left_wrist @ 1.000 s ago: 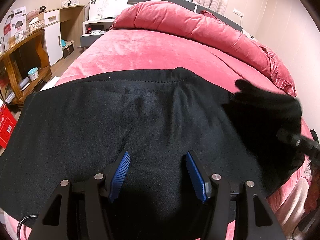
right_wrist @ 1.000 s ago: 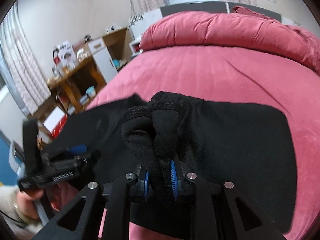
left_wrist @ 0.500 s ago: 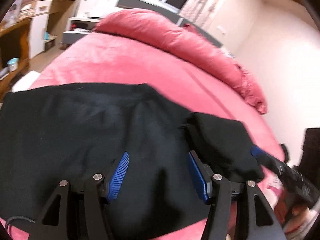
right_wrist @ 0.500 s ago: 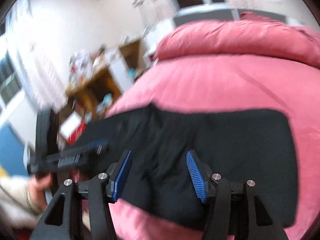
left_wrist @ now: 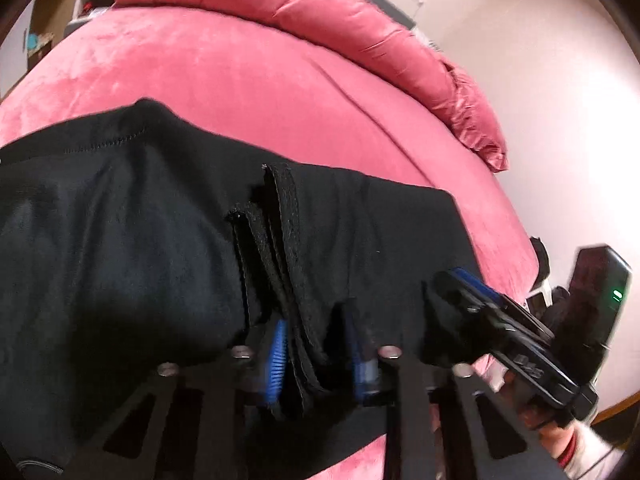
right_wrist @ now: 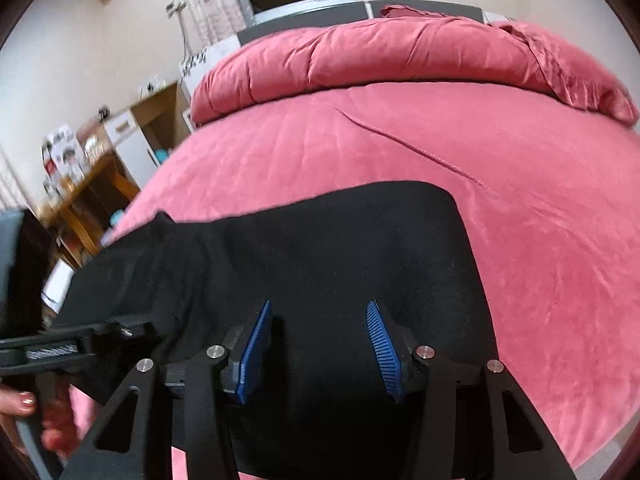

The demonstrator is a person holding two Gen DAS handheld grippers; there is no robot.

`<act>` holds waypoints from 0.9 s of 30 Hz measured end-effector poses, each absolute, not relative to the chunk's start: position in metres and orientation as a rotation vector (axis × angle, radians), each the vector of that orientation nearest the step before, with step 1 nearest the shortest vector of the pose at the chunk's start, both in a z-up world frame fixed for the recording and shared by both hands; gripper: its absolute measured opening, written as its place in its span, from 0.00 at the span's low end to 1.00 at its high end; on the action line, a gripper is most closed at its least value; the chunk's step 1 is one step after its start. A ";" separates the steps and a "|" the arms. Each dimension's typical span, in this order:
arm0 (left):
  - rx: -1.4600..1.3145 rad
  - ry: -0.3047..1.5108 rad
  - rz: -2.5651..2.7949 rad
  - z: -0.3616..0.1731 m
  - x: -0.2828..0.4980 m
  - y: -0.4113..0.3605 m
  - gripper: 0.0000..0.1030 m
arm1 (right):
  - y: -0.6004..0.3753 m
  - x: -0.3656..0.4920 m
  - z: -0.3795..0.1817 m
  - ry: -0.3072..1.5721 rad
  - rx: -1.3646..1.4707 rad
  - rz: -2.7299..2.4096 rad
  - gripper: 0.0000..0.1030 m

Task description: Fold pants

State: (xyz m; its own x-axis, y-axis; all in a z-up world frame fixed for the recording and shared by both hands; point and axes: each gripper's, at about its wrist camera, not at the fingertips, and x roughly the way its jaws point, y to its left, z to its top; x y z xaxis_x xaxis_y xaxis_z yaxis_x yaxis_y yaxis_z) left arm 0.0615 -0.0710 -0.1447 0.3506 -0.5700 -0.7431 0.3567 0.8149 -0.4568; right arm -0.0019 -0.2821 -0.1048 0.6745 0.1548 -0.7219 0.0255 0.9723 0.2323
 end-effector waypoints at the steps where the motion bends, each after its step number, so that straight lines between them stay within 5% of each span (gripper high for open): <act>1: -0.220 1.039 -0.609 -0.143 0.058 -0.070 0.11 | -0.284 -0.007 -0.107 0.834 0.223 0.071 0.50; 6: -0.186 1.012 -0.616 -0.146 0.038 -0.059 0.12 | -0.282 -0.010 -0.117 0.825 0.226 0.085 0.50; 10: -0.126 0.993 -0.574 -0.148 0.033 -0.058 0.33 | -0.266 -0.009 -0.120 0.830 0.111 0.070 0.54; 15: -0.184 0.972 -0.530 -0.136 0.033 -0.034 0.34 | -0.256 -0.013 -0.111 0.813 0.069 0.069 0.55; 21: -0.254 0.875 -0.363 -0.112 0.038 0.031 0.35 | -0.236 -0.018 -0.097 0.752 0.078 0.230 0.55; 27: -0.466 0.827 -0.153 -0.097 0.044 0.138 0.49 | -0.229 -0.008 -0.121 0.843 0.071 0.277 0.55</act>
State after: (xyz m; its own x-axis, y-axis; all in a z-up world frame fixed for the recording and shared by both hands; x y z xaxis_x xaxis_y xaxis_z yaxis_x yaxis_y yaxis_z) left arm 0.0439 0.1383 -0.0970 0.6725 -0.3091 -0.6724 -0.0475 0.8887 -0.4560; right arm -0.0076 -0.2291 -0.1210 0.6320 0.2701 -0.7264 -0.2139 0.9617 0.1714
